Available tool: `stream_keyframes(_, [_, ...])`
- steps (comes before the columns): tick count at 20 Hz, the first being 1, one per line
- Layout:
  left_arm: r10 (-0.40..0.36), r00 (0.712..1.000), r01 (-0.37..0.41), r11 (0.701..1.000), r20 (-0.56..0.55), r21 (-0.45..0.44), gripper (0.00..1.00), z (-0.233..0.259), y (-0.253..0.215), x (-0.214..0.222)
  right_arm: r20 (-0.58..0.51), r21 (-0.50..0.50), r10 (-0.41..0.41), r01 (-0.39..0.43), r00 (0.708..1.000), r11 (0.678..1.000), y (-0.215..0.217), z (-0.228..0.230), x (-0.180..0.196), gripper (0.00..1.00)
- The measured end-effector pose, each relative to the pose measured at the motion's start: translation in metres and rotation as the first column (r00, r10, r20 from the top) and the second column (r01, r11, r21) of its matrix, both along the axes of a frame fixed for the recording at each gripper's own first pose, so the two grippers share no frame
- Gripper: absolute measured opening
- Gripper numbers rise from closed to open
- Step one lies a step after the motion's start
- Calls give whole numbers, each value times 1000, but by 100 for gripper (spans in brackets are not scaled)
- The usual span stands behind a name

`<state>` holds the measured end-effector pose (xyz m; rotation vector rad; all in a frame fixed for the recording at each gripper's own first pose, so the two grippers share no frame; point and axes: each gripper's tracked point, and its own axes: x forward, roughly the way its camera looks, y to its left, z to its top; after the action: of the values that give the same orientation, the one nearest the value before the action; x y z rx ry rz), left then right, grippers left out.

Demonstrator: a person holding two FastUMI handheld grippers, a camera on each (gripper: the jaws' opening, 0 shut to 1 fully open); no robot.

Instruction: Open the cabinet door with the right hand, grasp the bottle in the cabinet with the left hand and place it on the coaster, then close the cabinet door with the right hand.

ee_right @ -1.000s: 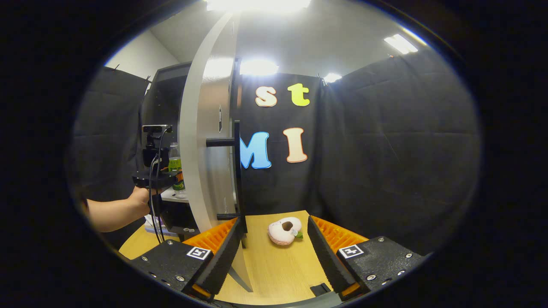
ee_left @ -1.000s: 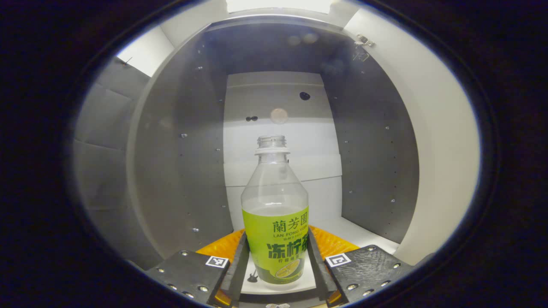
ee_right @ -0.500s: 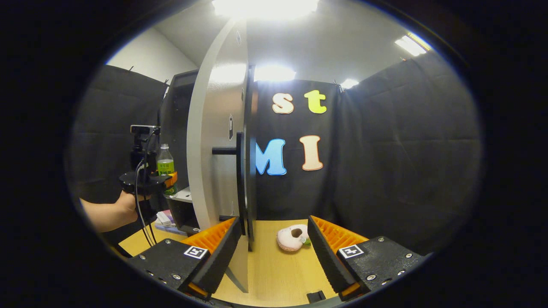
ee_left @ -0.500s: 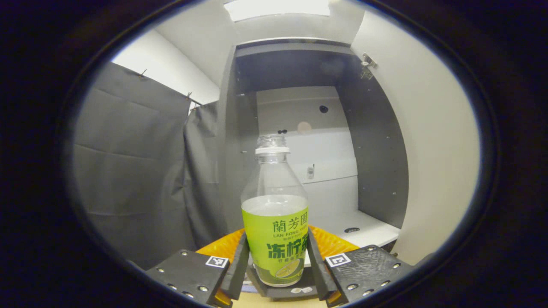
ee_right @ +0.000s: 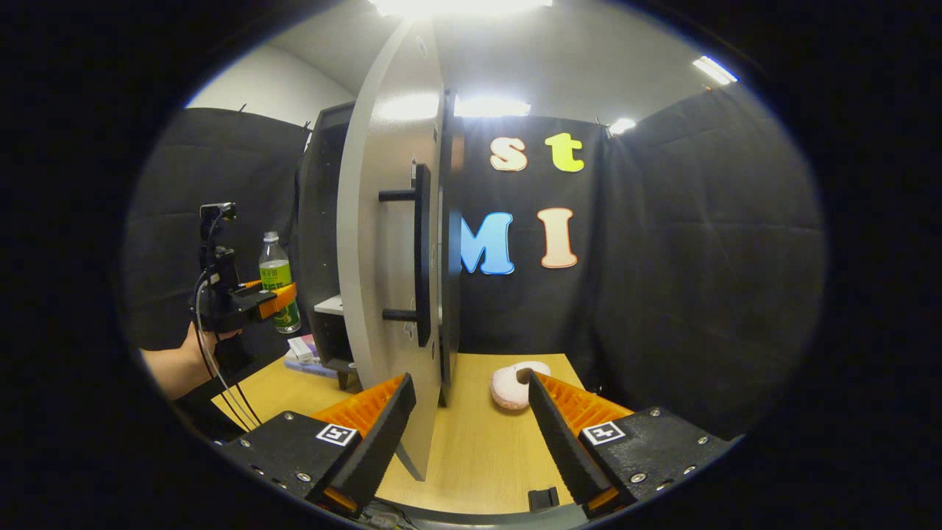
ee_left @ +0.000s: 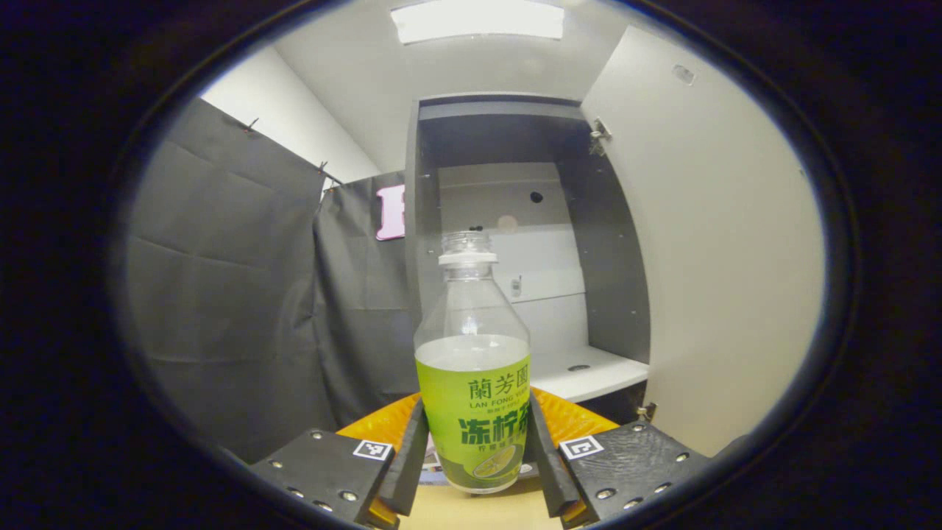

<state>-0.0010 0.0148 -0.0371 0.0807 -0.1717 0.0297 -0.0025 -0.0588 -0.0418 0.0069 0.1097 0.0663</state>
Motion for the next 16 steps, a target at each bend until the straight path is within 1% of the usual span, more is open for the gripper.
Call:
stream_keyframes(2, [12, 1000, -12, 1000, -2, 26, 70, -22, 4, -16, -17, -18, -11, 10, 1000, 1000, -5, -10, 1, 95])
stream_keyframes(3, [31, 999, -30, 999, -10, 44, 69, -35, 7, -25, 1, -63, -69, 69, 998, 996, -20, -12, 3, 95])
stream_keyframes(4, [59, 998, -58, 996, -8, 70, 67, -46, 13, -36, 32, -108, -138, 141, 990, 984, -38, -10, 4, 95])
stream_keyframes(5, [80, 997, -79, 993, -6, 86, 69, -59, 18, -45, 58, -113, -195, 200, 979, 973, -52, -8, 6, 95])
stream_keyframes(6, [96, 995, -94, 991, -12, 94, 71, -72, 21, -53, 73, -97, -241, 247, 968, 964, -63, -8, 7, 95])
stream_keyframes(7, [115, 993, -112, 989, -17, 95, 71, -88, 24, -61, 73, -85, -276, 282, 958, 956, -69, -12, 13, 95])
stream_keyframes(9, [134, 991, -132, 989, -20, 67, 72, -116, 25, -73, 30, -87, -298, 300, 954, 950, -81, -30, 25, 95])
stream_keyframes(10, [128, 992, -127, 991, -19, 43, 67, -129, 22, -80, 13, -98, -320, 319, 947, 943, -89, -39, 28, 95])
stream_keyframes(12, [108, 994, -108, 994, -22, 13, 67, -157, 17, -89, 35, -98, -363, 365, 931, 926, -110, -38, 38, 95])
stream_keyframes(13, [106, 994, -106, 994, -22, 7, 72, -171, 18, -91, 35, -101, -380, 381, 924, 919, -117, -37, 44, 95])
stream_keyframes(15, [108, 994, -108, 994, -31, 2, 72, -200, 17, -96, 22, -118, -400, 399, 916, 909, -128, -42, 55, 95])
stream_keyframes(16, [116, 993, -115, 993, -40, 8, 63, -216, 18, -98, 4, -113, -415, 413, 910, 904, -135, -47, 59, 95])
